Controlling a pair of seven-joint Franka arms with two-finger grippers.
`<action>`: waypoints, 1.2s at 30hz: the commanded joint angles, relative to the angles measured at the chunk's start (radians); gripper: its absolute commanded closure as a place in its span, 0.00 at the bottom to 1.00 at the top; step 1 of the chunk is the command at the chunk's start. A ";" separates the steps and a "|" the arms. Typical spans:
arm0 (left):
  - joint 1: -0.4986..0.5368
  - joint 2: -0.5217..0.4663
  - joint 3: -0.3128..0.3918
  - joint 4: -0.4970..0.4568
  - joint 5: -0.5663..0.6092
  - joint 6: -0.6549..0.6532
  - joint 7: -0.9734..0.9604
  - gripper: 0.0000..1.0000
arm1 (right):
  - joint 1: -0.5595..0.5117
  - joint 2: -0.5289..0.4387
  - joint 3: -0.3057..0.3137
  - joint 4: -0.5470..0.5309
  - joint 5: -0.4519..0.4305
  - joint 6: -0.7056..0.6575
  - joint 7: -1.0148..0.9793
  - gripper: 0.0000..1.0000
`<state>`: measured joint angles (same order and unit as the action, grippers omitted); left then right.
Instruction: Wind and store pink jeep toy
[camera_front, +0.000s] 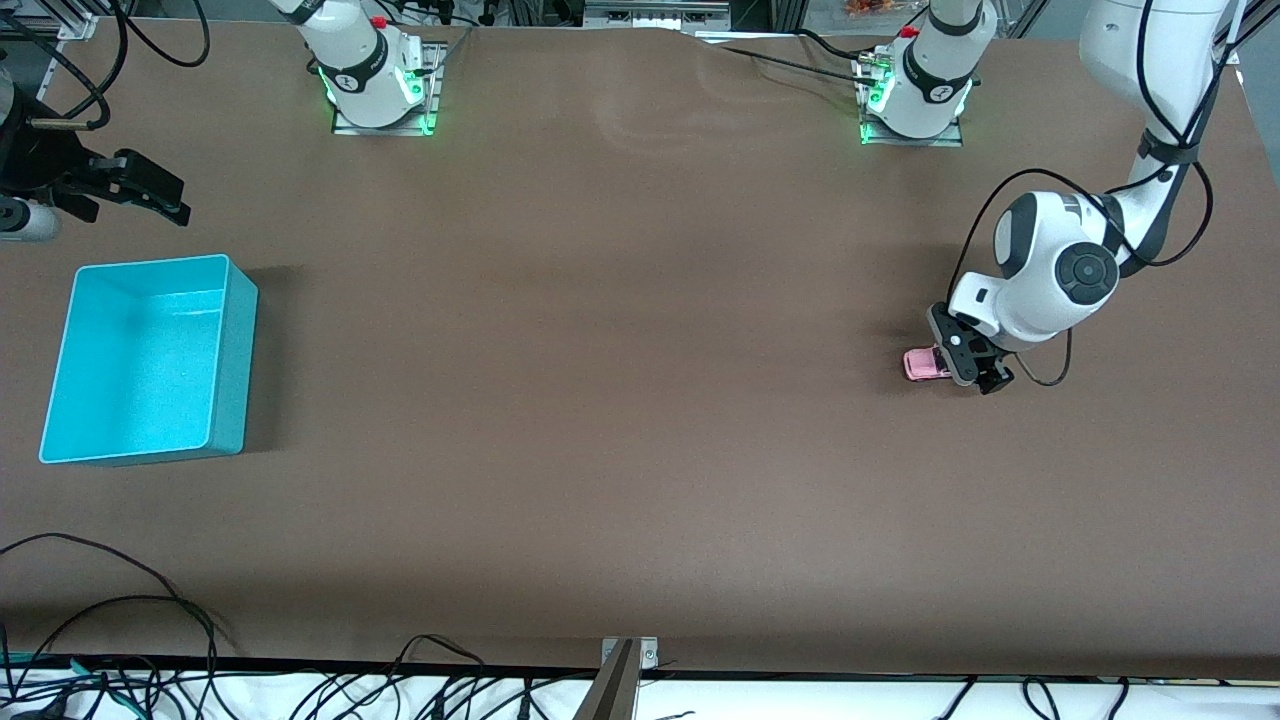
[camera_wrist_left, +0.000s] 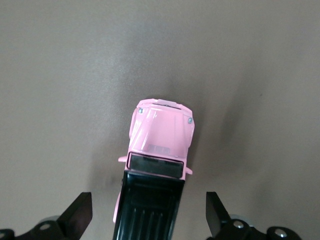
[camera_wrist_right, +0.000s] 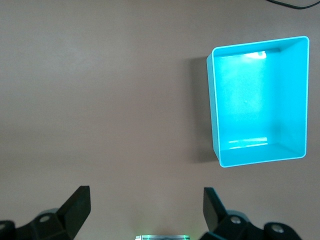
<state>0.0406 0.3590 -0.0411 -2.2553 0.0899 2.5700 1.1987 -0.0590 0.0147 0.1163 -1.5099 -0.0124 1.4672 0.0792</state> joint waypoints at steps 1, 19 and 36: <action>0.002 0.023 0.007 -0.001 0.021 0.048 0.065 0.00 | -0.002 -0.009 -0.001 -0.007 0.014 -0.005 0.002 0.00; -0.001 -0.017 0.006 0.013 0.014 0.050 0.297 0.89 | -0.004 -0.001 -0.003 -0.007 0.012 0.002 0.002 0.00; -0.010 0.052 0.006 0.013 -0.018 0.052 0.303 0.92 | -0.004 0.002 -0.001 -0.009 0.011 0.001 0.002 0.00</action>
<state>0.0366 0.3813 -0.0405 -2.2492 0.0899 2.6221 1.4891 -0.0603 0.0209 0.1145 -1.5130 -0.0124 1.4674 0.0792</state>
